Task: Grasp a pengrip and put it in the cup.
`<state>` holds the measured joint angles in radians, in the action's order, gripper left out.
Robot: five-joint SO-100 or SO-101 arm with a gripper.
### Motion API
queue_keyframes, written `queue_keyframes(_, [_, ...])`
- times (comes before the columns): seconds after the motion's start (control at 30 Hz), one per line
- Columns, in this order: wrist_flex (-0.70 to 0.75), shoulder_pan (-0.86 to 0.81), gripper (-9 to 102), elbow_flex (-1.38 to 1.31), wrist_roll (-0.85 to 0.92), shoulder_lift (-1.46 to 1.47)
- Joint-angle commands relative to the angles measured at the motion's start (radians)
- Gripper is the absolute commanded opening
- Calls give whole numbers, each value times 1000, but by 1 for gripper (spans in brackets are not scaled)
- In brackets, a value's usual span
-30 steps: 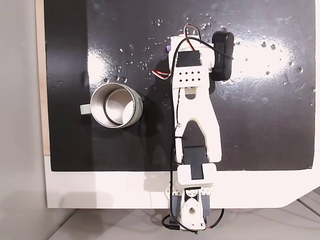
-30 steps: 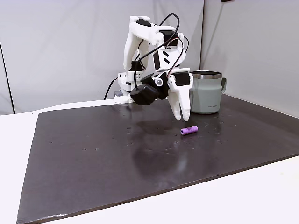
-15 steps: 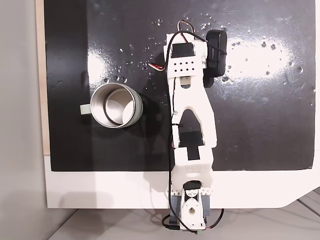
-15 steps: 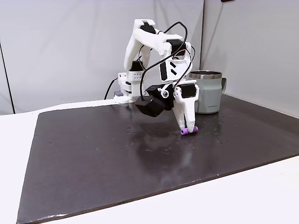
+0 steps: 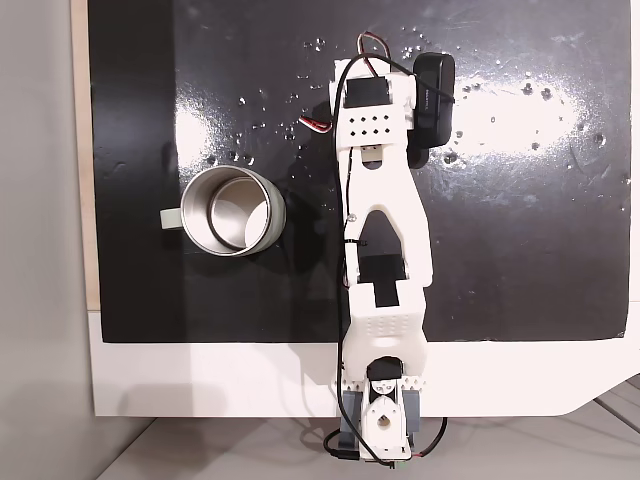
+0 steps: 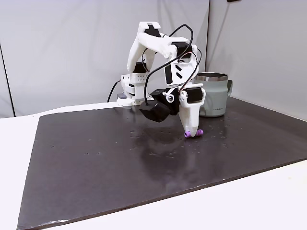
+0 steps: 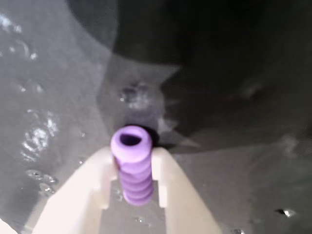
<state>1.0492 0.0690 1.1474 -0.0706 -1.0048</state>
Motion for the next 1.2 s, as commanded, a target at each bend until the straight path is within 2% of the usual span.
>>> queue_keyframes(0.0, [8,-9,0,-37,-8,-3])
queue_keyframes(0.23, [110,-20,0,-133,-44,-40])
queue_keyframes(0.6, [278,28,0,-115,-49,-437])
queue_keyframes(0.9, [407,161,0,14,-9,-772])
queue_keyframes(1.17, [457,316,0,179,54,-907])
